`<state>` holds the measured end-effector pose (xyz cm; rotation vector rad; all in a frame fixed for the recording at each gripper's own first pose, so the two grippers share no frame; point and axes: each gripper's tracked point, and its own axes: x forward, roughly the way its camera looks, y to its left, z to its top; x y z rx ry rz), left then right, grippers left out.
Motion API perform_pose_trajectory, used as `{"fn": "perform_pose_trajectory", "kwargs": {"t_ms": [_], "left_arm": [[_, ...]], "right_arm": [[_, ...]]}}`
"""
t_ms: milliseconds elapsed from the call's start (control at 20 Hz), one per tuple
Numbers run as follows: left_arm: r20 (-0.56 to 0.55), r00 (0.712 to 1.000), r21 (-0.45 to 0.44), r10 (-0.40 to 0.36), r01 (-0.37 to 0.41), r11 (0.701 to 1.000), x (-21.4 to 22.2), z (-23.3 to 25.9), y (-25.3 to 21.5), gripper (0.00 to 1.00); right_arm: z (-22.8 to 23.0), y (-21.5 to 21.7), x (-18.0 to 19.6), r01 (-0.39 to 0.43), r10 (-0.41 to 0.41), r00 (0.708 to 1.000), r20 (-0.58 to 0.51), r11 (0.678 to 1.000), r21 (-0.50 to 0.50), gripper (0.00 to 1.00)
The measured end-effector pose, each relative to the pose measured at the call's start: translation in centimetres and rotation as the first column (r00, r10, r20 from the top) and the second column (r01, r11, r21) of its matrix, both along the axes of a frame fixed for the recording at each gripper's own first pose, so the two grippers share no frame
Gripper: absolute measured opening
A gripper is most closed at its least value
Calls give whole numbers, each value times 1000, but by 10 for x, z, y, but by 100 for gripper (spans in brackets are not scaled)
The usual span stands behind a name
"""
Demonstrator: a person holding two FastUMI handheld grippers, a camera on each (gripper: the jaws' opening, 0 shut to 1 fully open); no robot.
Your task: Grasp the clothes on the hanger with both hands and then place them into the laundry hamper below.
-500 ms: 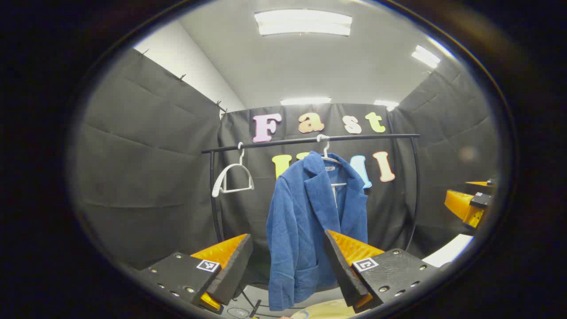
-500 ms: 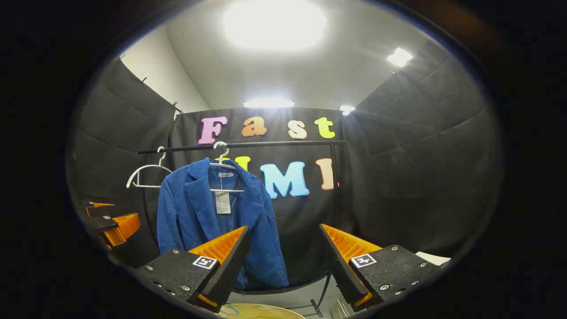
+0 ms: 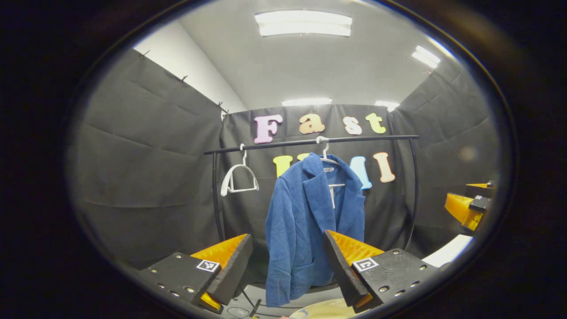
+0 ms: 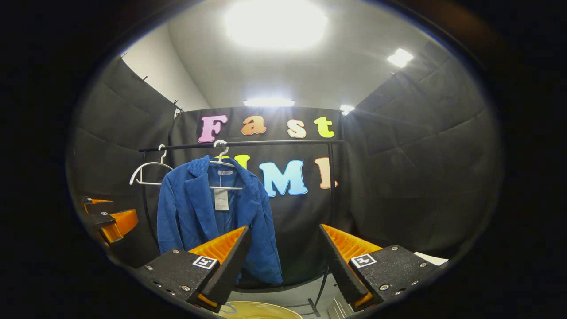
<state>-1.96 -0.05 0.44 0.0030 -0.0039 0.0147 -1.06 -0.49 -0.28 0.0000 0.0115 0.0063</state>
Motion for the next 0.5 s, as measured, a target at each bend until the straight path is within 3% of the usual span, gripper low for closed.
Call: {"fn": "perform_pose_trajectory", "kwargs": {"t_ms": [500], "left_arm": [[2, 1000, 10, 15, -15, 1000, -1, 0, 7, 97]], "right_arm": [[-3, 4, -1, -9, 9, 1000, -2, 1000, -1, 94]]}}
